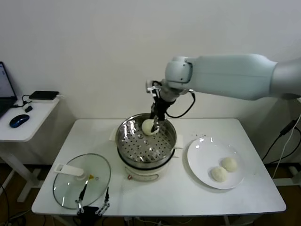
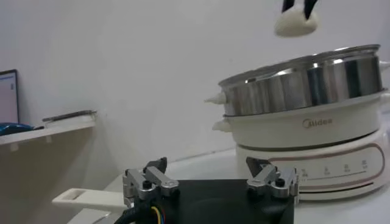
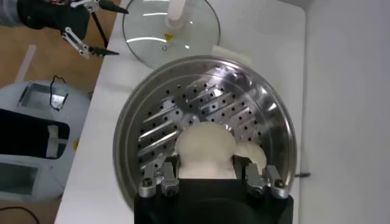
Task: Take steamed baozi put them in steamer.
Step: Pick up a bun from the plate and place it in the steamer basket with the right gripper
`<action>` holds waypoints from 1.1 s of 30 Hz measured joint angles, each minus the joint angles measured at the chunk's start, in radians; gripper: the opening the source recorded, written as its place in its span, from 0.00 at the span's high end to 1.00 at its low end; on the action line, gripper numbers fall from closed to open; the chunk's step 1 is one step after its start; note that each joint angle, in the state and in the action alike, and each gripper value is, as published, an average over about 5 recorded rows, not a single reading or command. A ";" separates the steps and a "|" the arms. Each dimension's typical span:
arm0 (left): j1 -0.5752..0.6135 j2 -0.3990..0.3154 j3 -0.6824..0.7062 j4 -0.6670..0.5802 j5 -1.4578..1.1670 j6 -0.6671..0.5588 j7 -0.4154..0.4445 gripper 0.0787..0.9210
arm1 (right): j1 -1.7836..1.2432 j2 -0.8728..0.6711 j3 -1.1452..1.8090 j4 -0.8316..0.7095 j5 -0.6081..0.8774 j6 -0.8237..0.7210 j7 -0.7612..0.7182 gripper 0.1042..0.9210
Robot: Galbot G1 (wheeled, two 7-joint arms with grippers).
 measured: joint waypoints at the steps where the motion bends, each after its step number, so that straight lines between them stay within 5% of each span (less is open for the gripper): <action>1: 0.000 0.000 -0.001 0.001 0.000 0.000 0.000 0.12 | -0.016 0.010 0.006 -0.012 -0.007 -0.002 0.004 0.40; 23: -0.001 0.000 -0.008 0.015 -0.001 -0.005 -0.001 0.12 | -0.260 0.133 0.086 -0.214 -0.116 -0.006 0.049 0.38; 33: 0.004 0.000 -0.009 0.008 -0.002 -0.006 -0.002 0.12 | -0.267 0.135 0.097 -0.229 -0.111 0.012 0.049 0.14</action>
